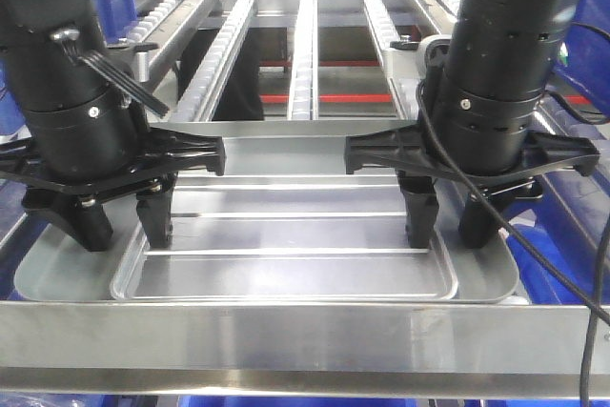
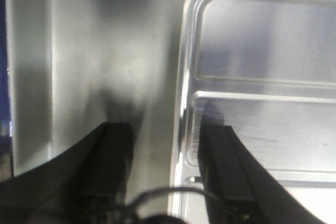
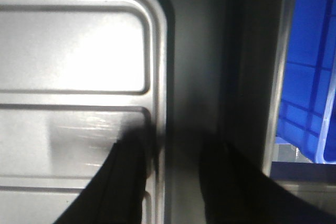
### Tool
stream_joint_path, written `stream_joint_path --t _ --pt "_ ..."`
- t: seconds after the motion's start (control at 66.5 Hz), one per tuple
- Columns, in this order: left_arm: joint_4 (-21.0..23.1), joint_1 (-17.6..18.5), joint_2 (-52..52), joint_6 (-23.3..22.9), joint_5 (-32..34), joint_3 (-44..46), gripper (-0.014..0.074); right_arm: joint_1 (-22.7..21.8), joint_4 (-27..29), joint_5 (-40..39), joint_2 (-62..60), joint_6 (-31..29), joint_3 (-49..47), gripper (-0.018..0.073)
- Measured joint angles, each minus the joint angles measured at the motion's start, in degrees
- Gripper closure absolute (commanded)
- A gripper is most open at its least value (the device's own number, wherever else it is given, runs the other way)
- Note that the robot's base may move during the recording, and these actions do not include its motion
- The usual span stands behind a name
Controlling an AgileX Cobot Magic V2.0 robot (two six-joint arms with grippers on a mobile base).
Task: Grab silver tray and place in blue box
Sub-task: 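Close both grippers on the tray's side rims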
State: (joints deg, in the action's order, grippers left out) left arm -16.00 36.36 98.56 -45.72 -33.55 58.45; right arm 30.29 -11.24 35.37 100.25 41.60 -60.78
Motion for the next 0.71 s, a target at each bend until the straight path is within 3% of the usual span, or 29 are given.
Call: stream_joint_path --t 0.466,0.527,0.632,0.707 --pt "0.41 0.21 0.00 0.00 0.53 0.00 0.0483 0.00 0.00 0.00 0.00 0.00 0.00 0.0184" --pt "0.54 0.21 0.04 0.00 0.65 0.00 0.0523 0.00 0.00 0.00 0.00 0.00 0.00 0.0222" --pt "0.54 0.21 0.04 0.00 0.78 0.09 0.0615 0.00 0.14 -0.42 0.00 0.00 0.00 0.0389" --pt "0.54 0.21 0.04 0.00 0.78 0.09 0.0610 0.00 0.49 -0.53 0.00 0.00 0.00 0.0496"
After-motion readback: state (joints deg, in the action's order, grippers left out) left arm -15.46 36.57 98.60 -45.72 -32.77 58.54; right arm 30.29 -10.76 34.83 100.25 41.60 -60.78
